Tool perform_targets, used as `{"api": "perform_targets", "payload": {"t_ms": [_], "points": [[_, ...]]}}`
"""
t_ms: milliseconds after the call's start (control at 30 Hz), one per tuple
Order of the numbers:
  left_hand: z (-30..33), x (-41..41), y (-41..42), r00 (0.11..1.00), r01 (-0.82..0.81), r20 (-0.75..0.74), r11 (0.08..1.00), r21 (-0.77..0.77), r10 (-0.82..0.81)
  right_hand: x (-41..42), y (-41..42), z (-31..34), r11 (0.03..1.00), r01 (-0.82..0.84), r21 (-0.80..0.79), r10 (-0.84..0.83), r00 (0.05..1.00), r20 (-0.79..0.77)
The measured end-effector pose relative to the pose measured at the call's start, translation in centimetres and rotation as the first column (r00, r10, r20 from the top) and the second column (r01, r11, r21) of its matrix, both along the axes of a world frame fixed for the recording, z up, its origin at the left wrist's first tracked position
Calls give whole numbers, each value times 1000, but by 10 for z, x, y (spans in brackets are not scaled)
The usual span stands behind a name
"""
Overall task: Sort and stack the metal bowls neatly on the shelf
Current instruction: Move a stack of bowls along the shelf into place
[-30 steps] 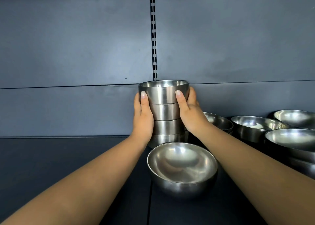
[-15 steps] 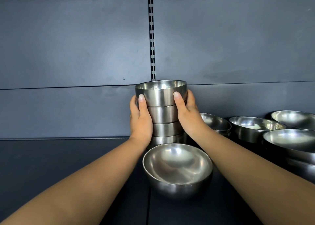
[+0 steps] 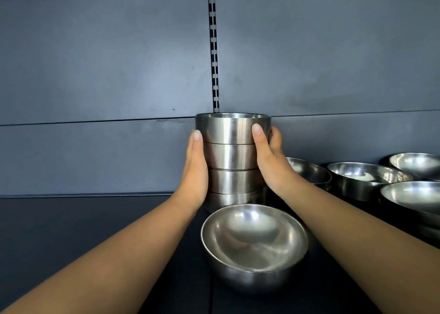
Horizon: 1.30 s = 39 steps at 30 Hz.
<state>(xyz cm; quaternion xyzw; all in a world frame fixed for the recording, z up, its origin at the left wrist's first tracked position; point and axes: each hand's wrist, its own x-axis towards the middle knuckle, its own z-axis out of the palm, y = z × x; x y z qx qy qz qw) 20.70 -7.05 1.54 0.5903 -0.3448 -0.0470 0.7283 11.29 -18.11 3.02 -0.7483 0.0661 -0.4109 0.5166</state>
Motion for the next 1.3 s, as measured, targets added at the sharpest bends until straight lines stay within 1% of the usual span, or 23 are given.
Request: {"api": "perform_targets", "payload": {"t_ms": [67, 133, 200, 267, 333, 500, 633, 800, 867, 1000, 1133, 1300], "points": [[-4, -2, -3, 998, -53, -40, 998, -43, 51, -1, 1, 1, 997, -59, 45, 60, 998, -17], [-8, -8, -6, 987, -159, -32, 984, -86, 157, 0, 1, -1, 990, -103, 100, 106, 994, -23], [-11, -13, -8, 976, -218, -36, 969, -114, 215, -1, 1, -4, 984, -125, 125, 128, 992, -21], [-10, -15, -9, 970, -243, -60, 962, -121, 237, -1, 1, -6, 985, -110, 136, 117, 992, -43], [-9, -14, -11, 958, -283, -68, 952, -116, 277, 0, 0, -8, 990, -77, 115, 84, 995, -55], [-8, -13, -15, 939, -343, -89, 931, -127, 333, 1, 1, -6, 994, 5, 111, 0, 999, -38], [-10, -7, -18, 938, -339, -120, 933, -122, 325, 3, 0, -5, 995, 55, 87, -52, 998, -40], [-11, -5, -19, 976, -185, -135, 979, -88, 173, 2, -5, -10, 992, 97, 85, -98, 995, 10], [-13, -6, -19, 983, -157, -105, 984, -82, 148, 5, -8, -12, 991, 84, 105, -86, 996, 15], [-16, -7, -18, 982, -187, -42, 980, -70, 185, 10, -9, -19, 989, 65, 133, -74, 995, 66], [-23, -12, -20, 963, -268, -27, 961, -65, 266, 14, -6, -30, 987, 120, 107, -137, 975, 177], [-26, -11, -21, 958, -285, -34, 957, -50, 284, 14, -5, -31, 987, 127, 96, -143, 975, 173]]}}
